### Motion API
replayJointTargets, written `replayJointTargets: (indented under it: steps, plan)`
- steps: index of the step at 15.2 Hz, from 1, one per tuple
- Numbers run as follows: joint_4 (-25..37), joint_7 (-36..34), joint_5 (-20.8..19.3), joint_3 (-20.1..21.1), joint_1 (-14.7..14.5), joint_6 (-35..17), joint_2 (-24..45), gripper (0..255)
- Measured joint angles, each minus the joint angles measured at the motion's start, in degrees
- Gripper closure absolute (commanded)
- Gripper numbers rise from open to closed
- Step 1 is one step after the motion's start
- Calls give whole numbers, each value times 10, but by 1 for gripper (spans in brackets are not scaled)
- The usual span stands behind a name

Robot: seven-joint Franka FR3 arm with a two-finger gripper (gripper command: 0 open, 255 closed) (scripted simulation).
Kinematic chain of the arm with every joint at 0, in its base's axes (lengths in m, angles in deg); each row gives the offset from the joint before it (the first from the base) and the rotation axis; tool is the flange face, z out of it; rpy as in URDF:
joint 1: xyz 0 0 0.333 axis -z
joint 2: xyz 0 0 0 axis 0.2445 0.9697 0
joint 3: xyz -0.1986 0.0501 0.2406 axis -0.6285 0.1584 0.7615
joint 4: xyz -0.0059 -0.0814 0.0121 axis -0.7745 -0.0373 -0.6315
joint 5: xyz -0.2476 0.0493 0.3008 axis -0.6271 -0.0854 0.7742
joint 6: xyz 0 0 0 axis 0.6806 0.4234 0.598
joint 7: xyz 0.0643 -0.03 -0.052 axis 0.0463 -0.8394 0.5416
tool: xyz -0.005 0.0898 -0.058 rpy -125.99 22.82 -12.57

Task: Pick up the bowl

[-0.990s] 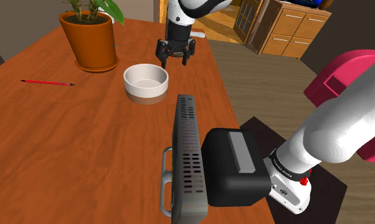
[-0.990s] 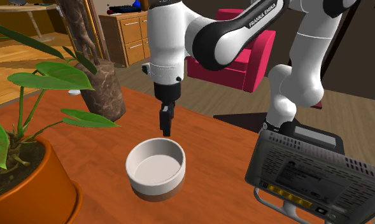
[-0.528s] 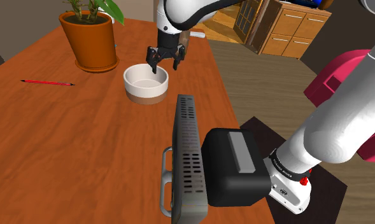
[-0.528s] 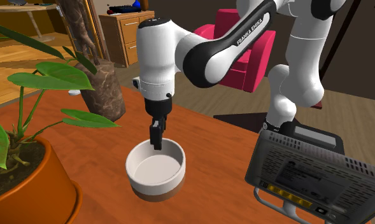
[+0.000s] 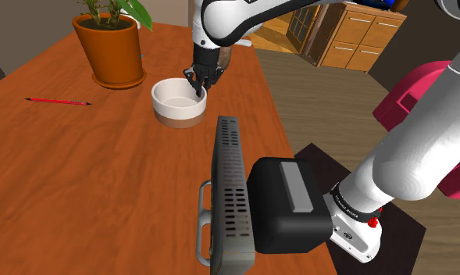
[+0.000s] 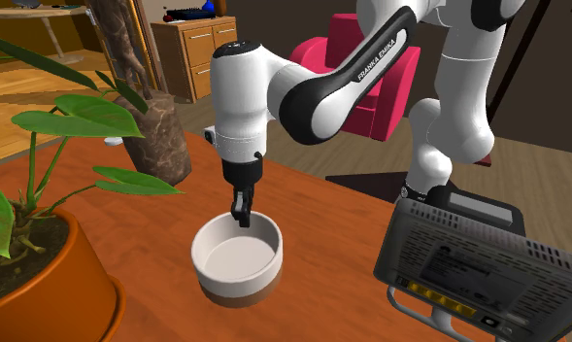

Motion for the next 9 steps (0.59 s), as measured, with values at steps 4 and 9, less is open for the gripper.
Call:
replayJointTargets:
  steps: [4,9]
  plan:
    - [0,0,0,0,0,0,0,255]
    - [9,2,3,0,0,16,-7,255]
